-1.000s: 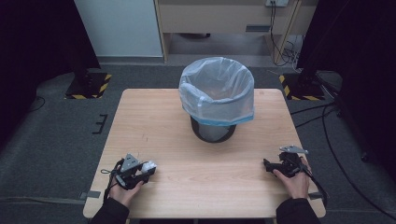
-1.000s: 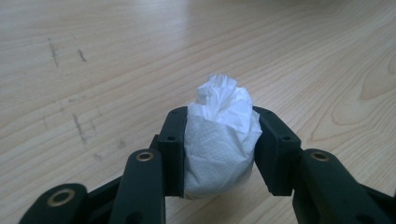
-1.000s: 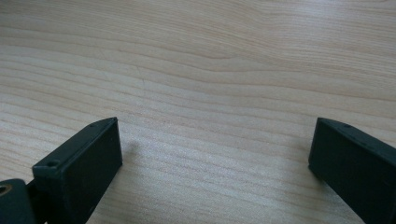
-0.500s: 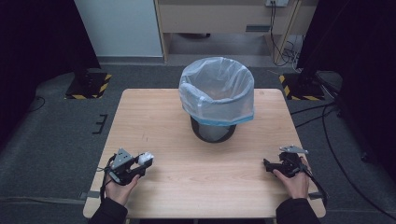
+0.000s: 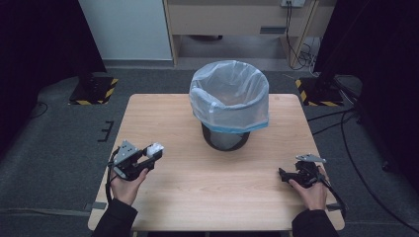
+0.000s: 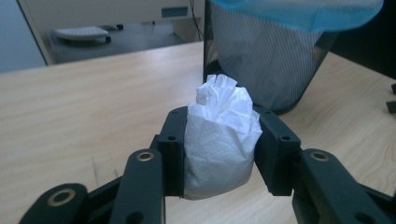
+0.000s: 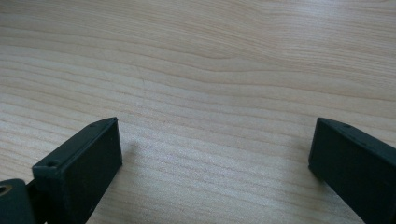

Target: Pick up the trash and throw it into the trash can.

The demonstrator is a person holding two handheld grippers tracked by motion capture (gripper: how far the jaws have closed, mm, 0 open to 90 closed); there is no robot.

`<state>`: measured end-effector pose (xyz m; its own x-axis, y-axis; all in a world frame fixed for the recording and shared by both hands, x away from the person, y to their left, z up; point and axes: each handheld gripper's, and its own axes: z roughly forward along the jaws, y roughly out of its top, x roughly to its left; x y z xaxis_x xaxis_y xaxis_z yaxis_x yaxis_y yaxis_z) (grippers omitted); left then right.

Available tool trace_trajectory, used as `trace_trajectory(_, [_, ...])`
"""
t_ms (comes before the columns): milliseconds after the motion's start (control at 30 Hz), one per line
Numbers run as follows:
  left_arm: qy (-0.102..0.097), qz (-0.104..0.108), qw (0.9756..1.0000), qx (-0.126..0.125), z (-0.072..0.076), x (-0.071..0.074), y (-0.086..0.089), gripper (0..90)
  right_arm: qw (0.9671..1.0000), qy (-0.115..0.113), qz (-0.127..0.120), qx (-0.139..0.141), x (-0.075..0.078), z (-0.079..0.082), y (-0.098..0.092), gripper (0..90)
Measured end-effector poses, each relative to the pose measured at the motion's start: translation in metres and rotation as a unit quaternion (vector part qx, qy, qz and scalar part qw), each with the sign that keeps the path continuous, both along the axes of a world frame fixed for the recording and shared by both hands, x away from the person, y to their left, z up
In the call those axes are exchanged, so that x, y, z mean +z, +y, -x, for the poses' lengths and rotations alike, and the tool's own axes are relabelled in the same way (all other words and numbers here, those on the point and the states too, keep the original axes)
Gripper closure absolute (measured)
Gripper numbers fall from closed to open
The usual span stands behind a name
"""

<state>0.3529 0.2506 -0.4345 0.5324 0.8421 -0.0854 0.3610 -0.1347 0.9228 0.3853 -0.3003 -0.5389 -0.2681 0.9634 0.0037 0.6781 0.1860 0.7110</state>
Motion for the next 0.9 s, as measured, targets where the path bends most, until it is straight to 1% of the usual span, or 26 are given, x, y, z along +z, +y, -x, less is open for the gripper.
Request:
trace_trajectory(67, [-0.009, 0.004, 1.0, -0.001, -0.006, 0.01, -0.004, 58.1, 1.0, 0.0, 0.0, 0.0, 0.0, 0.0, 0.0, 2.6])
trace_trajectory(100, [-0.016, 0.009, 0.9998, 0.0, -0.01, 0.017, -0.007, 58.2, 1.0, 0.0, 0.0, 0.0, 0.0, 0.0, 0.0, 2.6])
trace_trajectory(200, [-0.025, 0.017, 0.9995, -0.001, -0.016, 0.027, -0.013, 58.4, 1.0, 0.0, 0.0, 0.0, 0.0, 0.0, 0.0, 2.6])
trace_trajectory(233, [-0.025, 0.017, 0.9995, -0.001, -0.016, 0.027, -0.013, 58.4, 1.0, 0.0, 0.0, 0.0, 0.0, 0.0, 0.0, 2.6])
trace_trajectory(300, [-0.03, 0.021, 0.9993, 0.0, -0.021, 0.034, -0.017, 58.6, 1.0, 0.0, 0.0, 0.0, 0.0, 0.0, 0.0, 2.6])
trace_trajectory(333, [-0.036, 0.027, 0.999, -0.001, -0.025, 0.04, -0.022, 58.6, 1.0, 0.0, 0.0, 0.0, 0.0, 0.0, 0.0, 2.6])
trace_trajectory(367, [-0.039, 0.029, 0.9988, -0.001, -0.027, 0.043, -0.024, 58.7, 1.0, 0.0, 0.0, 0.0, 0.0, 0.0, 0.0, 2.6])
trace_trajectory(400, [-0.039, 0.029, 0.9988, -0.001, -0.027, 0.043, -0.024, 58.8, 1.0, 0.0, 0.0, 0.0, 0.0, 0.0, 0.0, 2.6])
trace_trajectory(467, [-0.048, 0.033, 0.9983, -0.001, -0.033, 0.054, -0.028, 58.9, 1.0, 0.0, 0.0, 0.0, 0.0, 0.0, 0.0, 2.6])
trace_trajectory(500, [-0.048, 0.033, 0.9983, -0.001, -0.033, 0.054, -0.028, 59.0, 1.0, 0.0, 0.0, 0.0, 0.0, 0.0, 0.0, 2.6])
trace_trajectory(533, [-0.054, 0.036, 0.9979, 0.001, -0.036, 0.06, -0.031, 59.0, 1.0, 0.0, 0.0, 0.0, 0.0, 0.0, 0.0, 2.6])
trace_trajectory(633, [-0.06, 0.035, 0.9976, 0.002, -0.041, 0.069, -0.035, 59.0, 1.0, 0.0, 0.0, 0.0, 0.0, 0.0, 0.0, 2.6])
trace_trajectory(700, [-0.065, 0.04, 0.9971, 0.002, -0.044, 0.075, -0.037, 59.1, 1.0, 0.0, 0.0, 0.0, 0.0, 0.0, 0.0, 2.6])
trace_trajectory(733, [-0.065, 0.04, 0.9971, 0.002, -0.044, 0.075, -0.037, 59.2, 1.0, 0.0, 0.0, 0.0, 0.0, 0.0, 0.0, 2.6])
trace_trajectory(767, [-0.069, 0.043, 0.9967, 0.002, -0.046, 0.081, -0.04, 59.2, 1.0, 0.0, 0.0, 0.0, 0.0, 0.0, 0.0, 2.6])
trace_trajectory(800, [-0.069, 0.043, 0.9967, 0.002, -0.046, 0.081, -0.04, 59.2, 1.0, 0.0, 0.0, 0.0, 0.0, 0.0, 0.0, 2.6])
trace_trajectory(833, [-0.073, 0.045, 0.9963, 0.0, -0.048, 0.088, -0.043, 59.3, 1.0, 0.0, 0.0, 0.0, 0.0, 0.0, 0.0, 2.6])
trace_trajectory(867, [-0.073, 0.045, 0.9963, 0.0, -0.048, 0.088, -0.043, 59.3, 1.0, 0.0, 0.0, 0.0, 0.0, 0.0, 0.0, 2.6])
trace_trajectory(900, [-0.076, 0.043, 0.9962, -0.001, -0.05, 0.093, -0.045, 59.3, 1.0, 0.0, 0.0, 0.0, 0.0, 0.0, 0.0, 2.6])
